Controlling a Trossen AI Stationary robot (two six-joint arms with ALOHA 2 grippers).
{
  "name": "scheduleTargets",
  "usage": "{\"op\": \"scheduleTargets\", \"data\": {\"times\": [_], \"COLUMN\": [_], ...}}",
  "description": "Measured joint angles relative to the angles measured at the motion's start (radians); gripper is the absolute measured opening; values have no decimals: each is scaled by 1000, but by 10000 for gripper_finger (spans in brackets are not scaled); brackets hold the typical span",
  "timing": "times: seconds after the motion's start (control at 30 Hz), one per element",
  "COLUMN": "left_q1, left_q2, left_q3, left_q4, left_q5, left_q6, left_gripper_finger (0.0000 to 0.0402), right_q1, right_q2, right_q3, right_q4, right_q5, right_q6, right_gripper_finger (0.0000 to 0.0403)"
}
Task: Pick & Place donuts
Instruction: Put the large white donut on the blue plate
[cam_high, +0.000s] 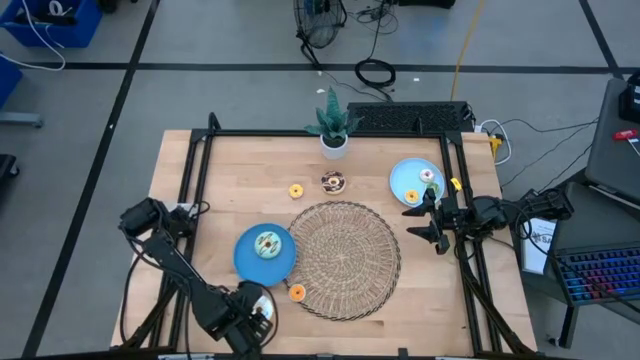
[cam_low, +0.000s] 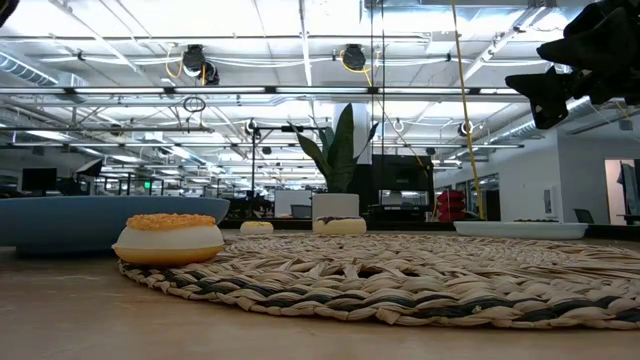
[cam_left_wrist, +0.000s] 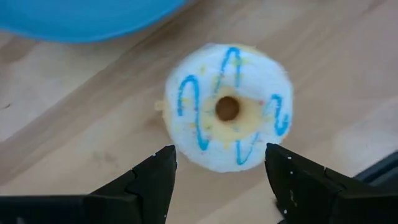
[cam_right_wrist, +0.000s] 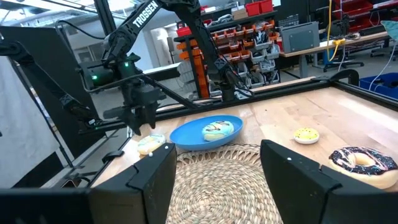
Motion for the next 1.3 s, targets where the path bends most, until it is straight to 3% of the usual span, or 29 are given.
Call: {"op": "scheduleTargets", "data": {"times": [0.33,0.53,1.3], "left_q1": [0,1,3], "left_q2": [0,0,0], "left_q3": [-35,-83,-110], "left_q4": [-12,-13,93], "left_q5": [-23,18,-12], "left_q6": [-86,-116,-85], "left_gripper_finger": [246,246,246], "right_q1": [0,0,0], "right_q2": [0,0,0], "right_q3": [0,0,0], "right_q4": [0,0,0], "right_q5": [0,0,0], "right_q6": [0,0,0], "right_gripper_finger": [219,219,219]}}
